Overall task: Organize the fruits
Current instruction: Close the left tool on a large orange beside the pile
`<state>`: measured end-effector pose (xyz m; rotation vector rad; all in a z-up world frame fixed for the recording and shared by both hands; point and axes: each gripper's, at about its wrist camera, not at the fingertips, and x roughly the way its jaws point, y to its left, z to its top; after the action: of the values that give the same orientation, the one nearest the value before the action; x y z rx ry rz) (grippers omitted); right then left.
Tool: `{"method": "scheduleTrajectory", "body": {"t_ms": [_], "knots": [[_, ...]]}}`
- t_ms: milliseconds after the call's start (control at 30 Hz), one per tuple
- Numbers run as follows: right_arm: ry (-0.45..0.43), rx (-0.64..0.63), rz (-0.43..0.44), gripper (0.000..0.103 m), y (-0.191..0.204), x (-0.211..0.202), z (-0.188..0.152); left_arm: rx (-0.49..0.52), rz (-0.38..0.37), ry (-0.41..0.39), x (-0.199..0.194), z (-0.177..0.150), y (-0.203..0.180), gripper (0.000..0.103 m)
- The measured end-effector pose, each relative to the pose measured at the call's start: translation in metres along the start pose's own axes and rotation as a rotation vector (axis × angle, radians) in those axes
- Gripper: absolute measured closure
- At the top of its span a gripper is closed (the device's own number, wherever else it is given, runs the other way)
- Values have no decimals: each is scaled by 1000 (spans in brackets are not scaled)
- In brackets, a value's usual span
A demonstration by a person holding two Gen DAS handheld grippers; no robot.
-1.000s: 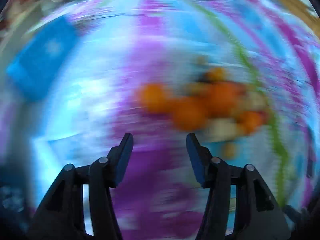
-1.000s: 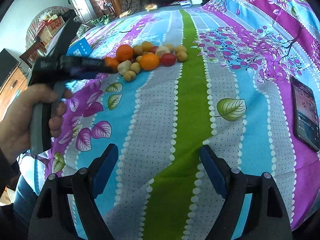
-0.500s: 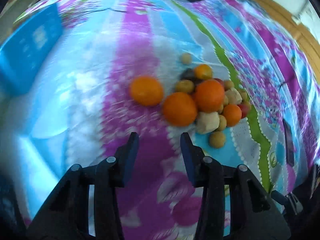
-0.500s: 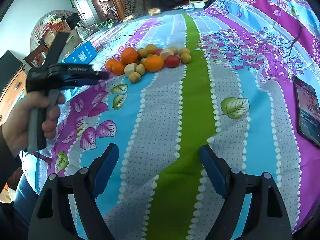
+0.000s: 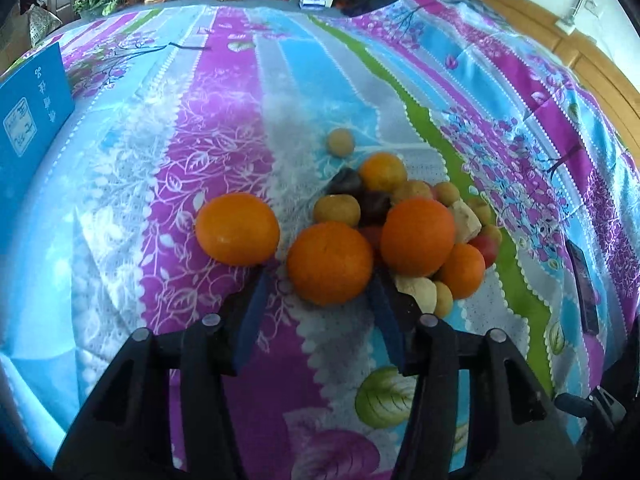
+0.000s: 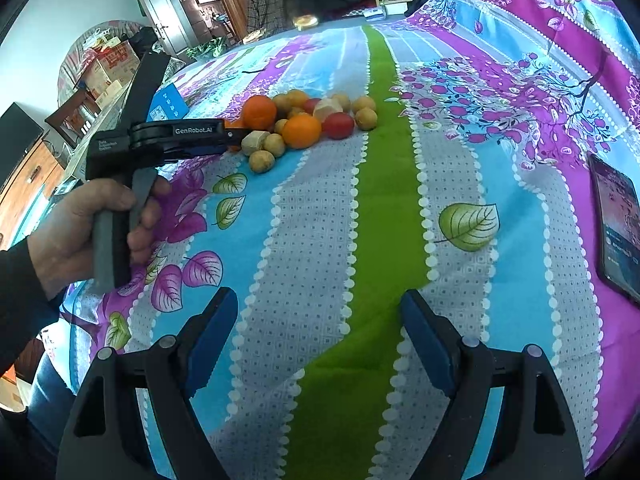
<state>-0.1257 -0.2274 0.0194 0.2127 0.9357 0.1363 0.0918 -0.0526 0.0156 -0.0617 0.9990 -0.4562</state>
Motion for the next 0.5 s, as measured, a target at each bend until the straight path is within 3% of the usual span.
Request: {"method": "scheduleTrajectory", "body": {"t_ms": [200, 267, 333, 500], "knots": [[5, -14, 2, 17, 7, 6, 5, -1, -10, -13, 4, 5, 1, 51], [3, -20, 12, 21, 9, 7, 9, -1, -34, -9, 2, 4, 1, 60], [2, -28, 23, 33, 11, 10, 14, 15, -20, -12, -4, 1, -1, 61], [-34, -28, 14, 46, 0, 24, 49, -2, 9, -22, -29, -19, 5, 61]]}}
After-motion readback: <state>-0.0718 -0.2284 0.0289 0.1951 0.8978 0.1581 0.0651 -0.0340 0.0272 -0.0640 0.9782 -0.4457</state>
